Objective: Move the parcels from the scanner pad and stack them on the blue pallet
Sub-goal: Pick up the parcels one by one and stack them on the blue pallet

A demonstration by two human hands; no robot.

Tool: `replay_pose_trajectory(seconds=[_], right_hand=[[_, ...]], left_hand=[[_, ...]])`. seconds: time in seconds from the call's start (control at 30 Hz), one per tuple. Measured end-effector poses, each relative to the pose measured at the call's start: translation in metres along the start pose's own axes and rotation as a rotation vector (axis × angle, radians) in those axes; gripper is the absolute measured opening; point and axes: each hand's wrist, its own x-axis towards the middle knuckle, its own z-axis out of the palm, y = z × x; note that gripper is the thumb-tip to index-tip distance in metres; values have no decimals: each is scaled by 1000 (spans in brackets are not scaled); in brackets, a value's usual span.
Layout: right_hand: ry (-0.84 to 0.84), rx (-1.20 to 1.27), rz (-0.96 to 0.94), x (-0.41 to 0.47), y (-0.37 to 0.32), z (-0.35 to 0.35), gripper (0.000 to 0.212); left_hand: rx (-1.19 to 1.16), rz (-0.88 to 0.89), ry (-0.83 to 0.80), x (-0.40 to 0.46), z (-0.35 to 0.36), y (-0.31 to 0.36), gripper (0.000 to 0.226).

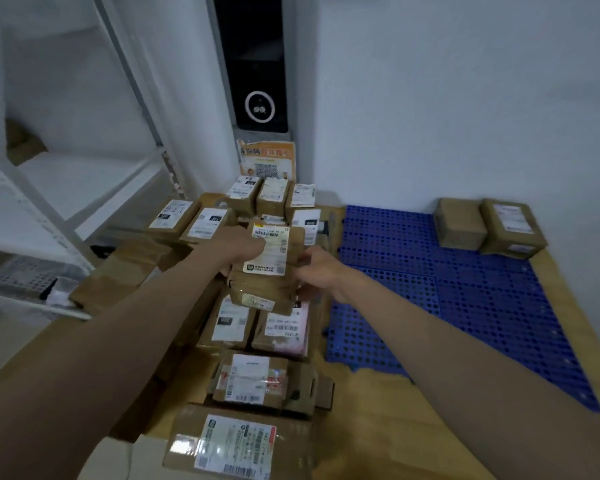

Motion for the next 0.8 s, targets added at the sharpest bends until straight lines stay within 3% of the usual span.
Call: replay_pose_trajectory(seconds=[0.13, 0.37, 0.53, 0.63, 0.8], right_hand=[[43, -58, 46, -31, 12, -50, 38], [97, -186, 147, -60, 48, -147, 19], [139, -229, 167, -68, 71, -221, 30], [151, -208, 185, -65, 84, -264, 60], [150, -284, 159, -51, 104, -323, 74]], left_hand=[[45, 93, -38, -10, 15, 58, 26], [79, 229, -119, -15, 55, 157, 22], [6, 299, -271, -3, 87, 218, 44], [-43, 320, -347, 10, 107, 250, 64], [-99, 271, -327, 30, 135, 301, 95]])
